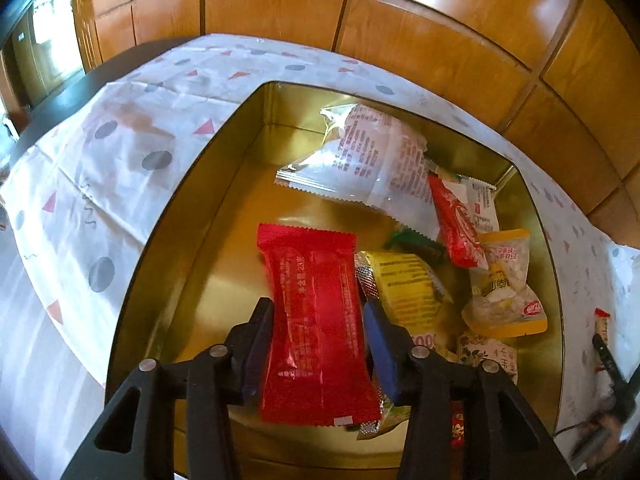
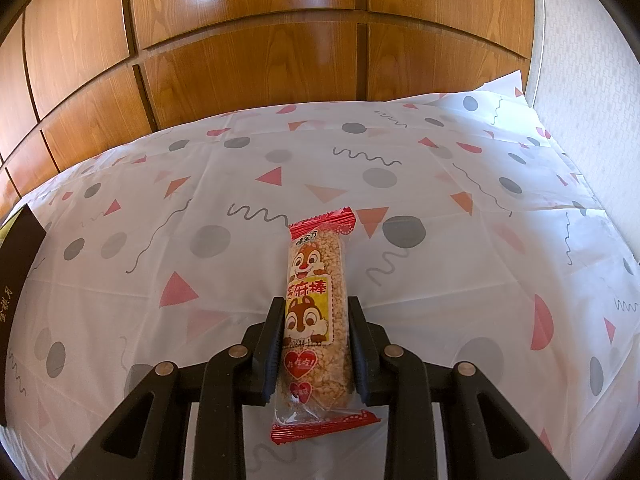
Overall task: Organize snacks
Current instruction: 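Release the red bar packet into the tin and withdraw the left gripper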
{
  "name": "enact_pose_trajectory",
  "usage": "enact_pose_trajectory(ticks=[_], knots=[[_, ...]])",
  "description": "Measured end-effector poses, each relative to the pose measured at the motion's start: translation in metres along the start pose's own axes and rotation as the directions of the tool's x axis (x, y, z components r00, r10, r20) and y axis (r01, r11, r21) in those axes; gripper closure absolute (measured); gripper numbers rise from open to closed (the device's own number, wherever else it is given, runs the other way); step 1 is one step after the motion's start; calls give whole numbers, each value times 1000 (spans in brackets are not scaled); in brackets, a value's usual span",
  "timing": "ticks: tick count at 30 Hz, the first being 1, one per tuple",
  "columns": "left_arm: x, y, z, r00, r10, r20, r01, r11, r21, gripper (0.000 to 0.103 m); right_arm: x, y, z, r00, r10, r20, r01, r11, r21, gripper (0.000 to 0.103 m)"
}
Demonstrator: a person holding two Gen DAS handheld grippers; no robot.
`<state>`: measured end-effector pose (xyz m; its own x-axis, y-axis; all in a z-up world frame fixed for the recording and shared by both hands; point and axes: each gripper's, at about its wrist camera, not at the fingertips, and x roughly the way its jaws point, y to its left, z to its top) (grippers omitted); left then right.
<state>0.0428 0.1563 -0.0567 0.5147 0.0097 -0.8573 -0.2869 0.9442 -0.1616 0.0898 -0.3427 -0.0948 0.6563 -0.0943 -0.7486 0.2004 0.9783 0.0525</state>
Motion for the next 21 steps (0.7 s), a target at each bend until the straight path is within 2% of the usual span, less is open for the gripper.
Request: enact_pose_trajectory(ticks=[5,8,11,14,21], knots=[[-22,-8,-7,992,72,100,-73,997,8,54,0,1,0,1000,-4,0,4,1000,-5,74],[-43,-16,-12,977,100,186,-102,995,0,49,1,1,0,1000,-6,0,6,1000,-7,74],[-67,-30,-18,954,99,283,-115,992,42,49,0,3,0,1000,-11,-1,11,1000,-11,74],[-84,-40,-21,936,86,342,-117,991,69,46,0,3,0,1000,-13,-1,13,1000,-13,74],[-114,-49,-19,900,97,425,-138,988,67,42,-1,6,0,1000,-28,-2,28,999,-19,74]])
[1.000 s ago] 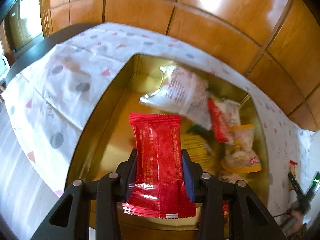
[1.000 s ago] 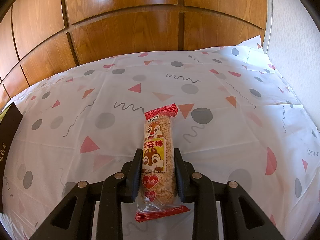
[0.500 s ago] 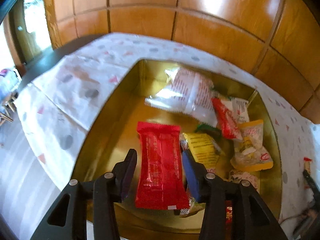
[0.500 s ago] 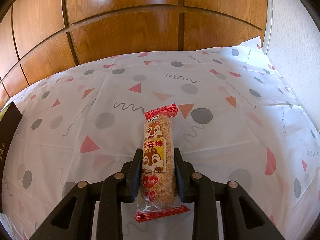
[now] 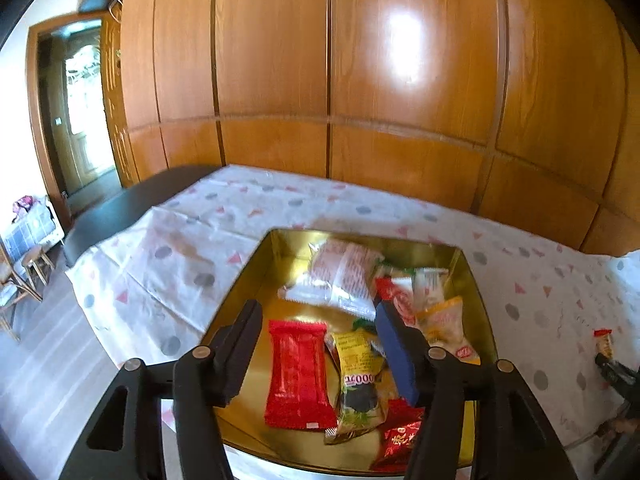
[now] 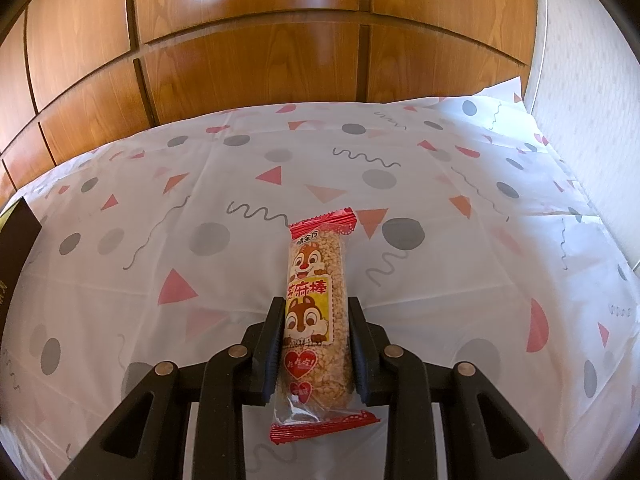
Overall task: Organize snacks
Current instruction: 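Release the red bar packet into the tin and withdraw the left gripper, then carry the chipmunk cereal bar into the tin with the right gripper and release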
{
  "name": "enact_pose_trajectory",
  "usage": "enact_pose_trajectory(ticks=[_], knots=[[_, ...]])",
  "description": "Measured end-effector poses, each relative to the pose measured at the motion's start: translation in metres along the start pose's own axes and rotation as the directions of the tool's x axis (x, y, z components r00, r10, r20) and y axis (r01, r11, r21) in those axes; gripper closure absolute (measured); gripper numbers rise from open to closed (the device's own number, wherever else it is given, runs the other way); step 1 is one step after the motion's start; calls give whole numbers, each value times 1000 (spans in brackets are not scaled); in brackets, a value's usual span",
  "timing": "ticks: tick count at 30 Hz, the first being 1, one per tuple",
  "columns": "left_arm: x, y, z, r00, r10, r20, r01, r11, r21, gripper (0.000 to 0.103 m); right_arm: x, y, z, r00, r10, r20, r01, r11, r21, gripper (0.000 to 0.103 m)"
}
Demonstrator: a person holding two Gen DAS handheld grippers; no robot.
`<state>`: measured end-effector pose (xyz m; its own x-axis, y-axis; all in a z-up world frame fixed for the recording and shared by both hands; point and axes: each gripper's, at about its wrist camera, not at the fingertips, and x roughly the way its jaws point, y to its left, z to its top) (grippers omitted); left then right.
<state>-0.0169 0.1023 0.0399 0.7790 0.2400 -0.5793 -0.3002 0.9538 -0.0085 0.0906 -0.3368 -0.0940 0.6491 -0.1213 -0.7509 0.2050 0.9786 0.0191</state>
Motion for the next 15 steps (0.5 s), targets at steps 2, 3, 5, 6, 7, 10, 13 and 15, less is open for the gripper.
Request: enact_pose_trajectory(ticks=[2,3,5,6,7,10,13,15], knots=[[-7,0,2,1000,12,19,-12,1000,5,40,0,0,0,1000,-3,0,3,1000,0,74],[-10,0,3,1000,12,27,-13,1000,7,40,0,0,0,1000,-4,-1,4,1000,-1,74],[-14,2,4,999,11,35,-11,1000,3,39,0,1,0,1000,-9,-1,9,1000,-3,74],[-15,3,4,999,12,38,-12,1000,3,38,0,1,0,1000,-11,-2,11,1000,-5,74],[-16,3,4,999,13,39,-13,1000,3,38,0,1,0,1000,-13,-2,13,1000,-6,74],[-15,6,2,999,12,33,-12,1000,-3,37,-1,2,-1,1000,-19,-2,19,1000,-10,74],[-14,9,-1,1000,12,26,-12,1000,-5,37,-1,5,0,1000,-30,-5,30,999,-18,74],[-14,10,-4,1000,12,22,-12,1000,-3,37,-1,6,0,999,-38,-6,37,999,-24,74]])
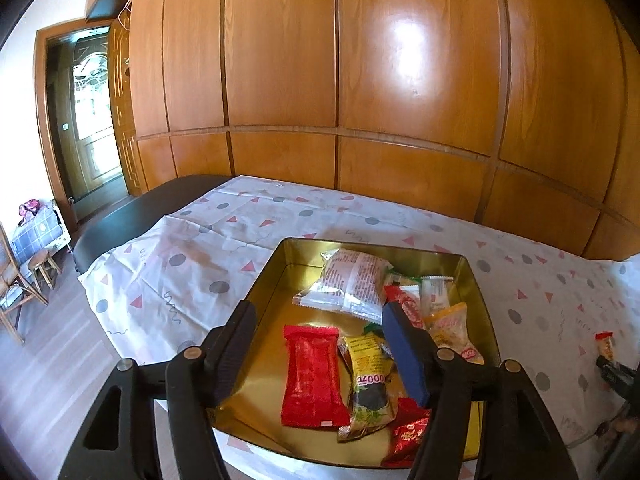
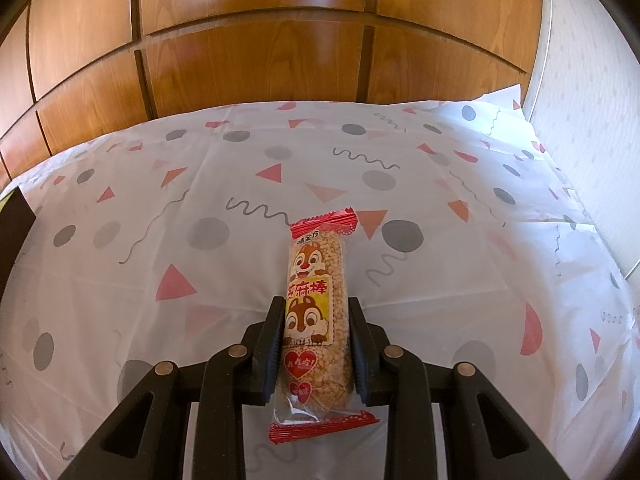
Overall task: Organize snacks
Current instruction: 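Carry the chipmunk cereal bar into the tin with the right gripper and release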
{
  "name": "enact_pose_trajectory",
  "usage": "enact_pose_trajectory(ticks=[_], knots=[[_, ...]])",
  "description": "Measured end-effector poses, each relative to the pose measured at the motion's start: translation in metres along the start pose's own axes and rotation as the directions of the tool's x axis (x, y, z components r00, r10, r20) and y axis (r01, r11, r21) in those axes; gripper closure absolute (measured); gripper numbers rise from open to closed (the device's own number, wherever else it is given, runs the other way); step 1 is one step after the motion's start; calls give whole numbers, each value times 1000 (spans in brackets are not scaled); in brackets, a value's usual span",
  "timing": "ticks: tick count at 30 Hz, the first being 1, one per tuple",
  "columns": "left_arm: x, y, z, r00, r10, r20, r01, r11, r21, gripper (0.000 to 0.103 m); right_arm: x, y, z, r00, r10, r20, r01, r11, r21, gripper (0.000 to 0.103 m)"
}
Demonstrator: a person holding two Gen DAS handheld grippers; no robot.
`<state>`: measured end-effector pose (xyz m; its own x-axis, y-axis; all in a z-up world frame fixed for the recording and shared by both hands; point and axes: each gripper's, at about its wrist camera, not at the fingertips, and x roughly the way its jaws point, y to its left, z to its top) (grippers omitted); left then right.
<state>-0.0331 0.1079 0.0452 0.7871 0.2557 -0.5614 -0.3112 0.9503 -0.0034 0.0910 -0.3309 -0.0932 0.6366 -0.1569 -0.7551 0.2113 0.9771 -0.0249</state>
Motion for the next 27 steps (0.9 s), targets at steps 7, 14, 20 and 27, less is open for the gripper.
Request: enact_pose_trajectory(ticks=[7,14,20,27], knots=[[-2,7,-4,1000,4,2,-4,1000,-9,36,-1,7,2,999,-38,-13,37,999,-32,75],[-3,15,-6,1000,16,6,-16,1000,-15,36,-20,24,10,998,58,-30,-58,998,6,75],[-1,21,-7,1000,22,2,-22,999,-29,36,-57,87,25,967,253,-13,-253,964,-85,75],[5,33,-10,999,38,-14,-39,998,-54,36,-107,184,37,864,500,-64,-500,835,-229,75]])
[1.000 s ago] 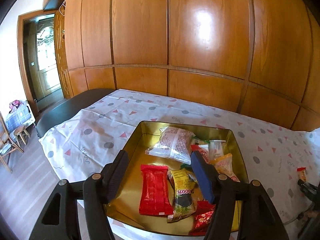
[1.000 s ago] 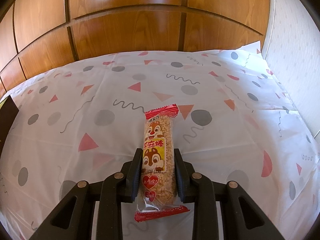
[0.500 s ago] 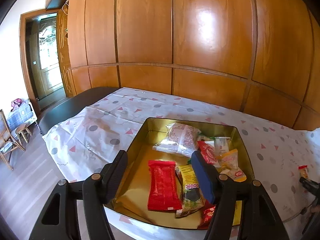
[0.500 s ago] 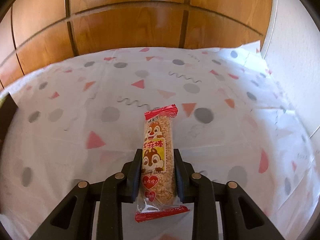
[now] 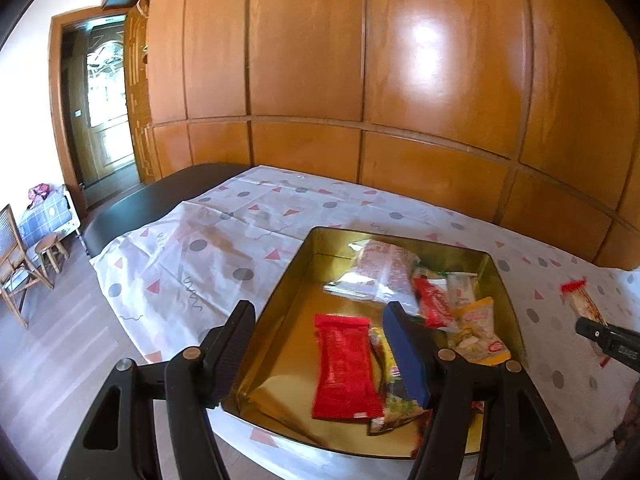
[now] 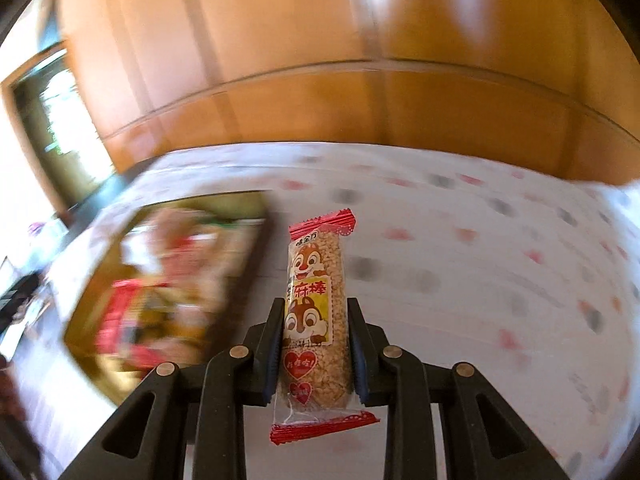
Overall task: Organize snacks
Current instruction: 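Carry the chipmunk cereal bar into the tin with the right gripper and release, then withdraw the open right gripper from the tin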
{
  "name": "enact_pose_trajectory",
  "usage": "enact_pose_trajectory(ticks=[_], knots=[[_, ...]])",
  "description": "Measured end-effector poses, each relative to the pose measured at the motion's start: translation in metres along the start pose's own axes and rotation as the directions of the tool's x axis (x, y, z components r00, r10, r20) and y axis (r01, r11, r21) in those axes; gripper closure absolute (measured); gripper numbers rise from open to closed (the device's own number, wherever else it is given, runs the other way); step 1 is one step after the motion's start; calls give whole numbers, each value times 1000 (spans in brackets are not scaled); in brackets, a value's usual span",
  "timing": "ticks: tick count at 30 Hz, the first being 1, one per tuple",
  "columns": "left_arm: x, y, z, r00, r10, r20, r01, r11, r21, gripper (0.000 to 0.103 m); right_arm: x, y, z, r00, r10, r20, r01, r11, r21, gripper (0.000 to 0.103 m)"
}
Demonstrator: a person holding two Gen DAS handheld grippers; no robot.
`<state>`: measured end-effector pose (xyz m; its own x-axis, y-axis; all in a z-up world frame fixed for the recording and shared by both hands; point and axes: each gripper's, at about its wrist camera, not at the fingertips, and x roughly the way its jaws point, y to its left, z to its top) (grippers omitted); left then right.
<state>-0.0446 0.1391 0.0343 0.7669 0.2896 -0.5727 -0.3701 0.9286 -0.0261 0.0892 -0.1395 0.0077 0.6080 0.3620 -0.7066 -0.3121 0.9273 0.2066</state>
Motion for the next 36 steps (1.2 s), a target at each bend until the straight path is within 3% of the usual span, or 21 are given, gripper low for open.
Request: enact_pose_trajectory(ticks=[6,10,13,15,22,27,36], knots=[[9,22,-7,999,44,-28,-45,998,-37,36,25,91,12,986,156,-67,-164,974,-154,75],[15,28,-11,998,46,-50,-49,998,-49,36,64,132,3,972,159,-171,-195,956,-218,74],[18,27,-14,998,40,-58,-43,998,-43,36,91,137,-10,964,112,-240,-170,957,-237,74],[21,25,-16,997,36,-69,-38,999,-37,36,99,133,-15,955,121,-272,-183,959,-216,71],[28,18,-20,996,25,-88,-27,999,-25,36,69,121,-23,965,163,-207,-207,955,-213,67],[27,14,-20,996,17,-87,-18,1000,-12,35,51,130,-27,978,150,-148,-185,948,-259,75],[18,4,-19,997,-3,-74,4,1000,12,33,59,138,-28,982,132,-135,-165,945,-282,75]])
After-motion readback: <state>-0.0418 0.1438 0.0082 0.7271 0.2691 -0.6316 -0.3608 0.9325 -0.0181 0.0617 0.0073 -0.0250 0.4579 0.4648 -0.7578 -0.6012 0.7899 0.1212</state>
